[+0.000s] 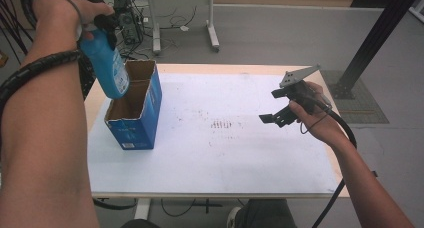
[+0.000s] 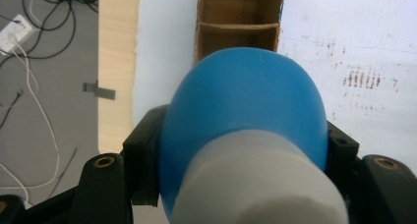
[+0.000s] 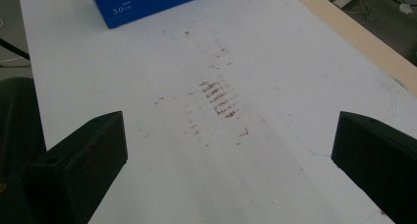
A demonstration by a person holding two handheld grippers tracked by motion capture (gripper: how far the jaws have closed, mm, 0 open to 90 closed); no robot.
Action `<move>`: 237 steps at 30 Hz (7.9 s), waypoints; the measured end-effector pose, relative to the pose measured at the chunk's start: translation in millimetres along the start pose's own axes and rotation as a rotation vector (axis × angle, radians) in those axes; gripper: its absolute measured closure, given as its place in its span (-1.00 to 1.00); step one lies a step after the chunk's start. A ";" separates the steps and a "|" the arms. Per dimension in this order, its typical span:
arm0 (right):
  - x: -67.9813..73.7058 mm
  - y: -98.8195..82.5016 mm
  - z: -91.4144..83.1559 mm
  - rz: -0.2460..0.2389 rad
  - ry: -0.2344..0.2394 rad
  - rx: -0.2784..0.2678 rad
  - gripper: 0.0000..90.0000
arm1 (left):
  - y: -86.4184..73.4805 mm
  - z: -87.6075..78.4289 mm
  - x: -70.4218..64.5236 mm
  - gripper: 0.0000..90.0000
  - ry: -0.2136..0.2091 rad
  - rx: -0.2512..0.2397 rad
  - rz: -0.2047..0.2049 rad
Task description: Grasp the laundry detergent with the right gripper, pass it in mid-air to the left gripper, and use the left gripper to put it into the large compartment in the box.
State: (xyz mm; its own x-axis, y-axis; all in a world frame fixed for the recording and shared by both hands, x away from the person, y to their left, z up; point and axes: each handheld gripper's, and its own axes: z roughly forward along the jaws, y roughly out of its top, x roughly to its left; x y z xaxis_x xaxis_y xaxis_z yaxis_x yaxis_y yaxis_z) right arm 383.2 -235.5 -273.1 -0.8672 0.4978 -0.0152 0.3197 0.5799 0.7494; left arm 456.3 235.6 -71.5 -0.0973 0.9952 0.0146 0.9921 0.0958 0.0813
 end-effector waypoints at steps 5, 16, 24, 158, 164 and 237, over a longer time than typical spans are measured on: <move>0.5 -0.6 -0.8 0.000 -0.004 0.003 -0.99 | 0.2 8.2 -0.8 -0.19 0.001 -0.001 0.000; 1.7 -2.3 -2.5 -0.002 -0.015 0.002 -0.99 | 1.9 30.7 -2.7 -0.19 -0.009 0.010 0.000; 0.9 -5.3 -0.5 0.003 -0.018 0.012 -0.99 | 3.6 50.5 -1.1 -0.19 -0.014 0.020 0.000; -6.1 -8.0 9.8 -0.008 -0.064 0.101 -0.99 | 6.5 202.4 -12.7 -0.20 -0.017 0.073 0.116; -5.8 -7.5 10.1 -0.011 -0.066 0.104 -0.99 | 6.4 202.5 -12.5 -0.20 -0.018 0.071 0.116; -6.5 -10.4 8.4 -0.007 -0.070 0.113 -0.99 | 6.0 203.0 -14.6 -0.20 -0.011 0.069 0.119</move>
State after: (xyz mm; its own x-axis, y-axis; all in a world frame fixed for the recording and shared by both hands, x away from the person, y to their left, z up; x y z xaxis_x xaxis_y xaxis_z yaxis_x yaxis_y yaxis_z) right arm 388.7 -239.4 -286.4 -0.8420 0.5349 -0.0699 0.3576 0.6505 0.6701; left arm 479.7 226.2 -273.5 0.0219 0.9997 0.0091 0.9997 -0.0220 0.0113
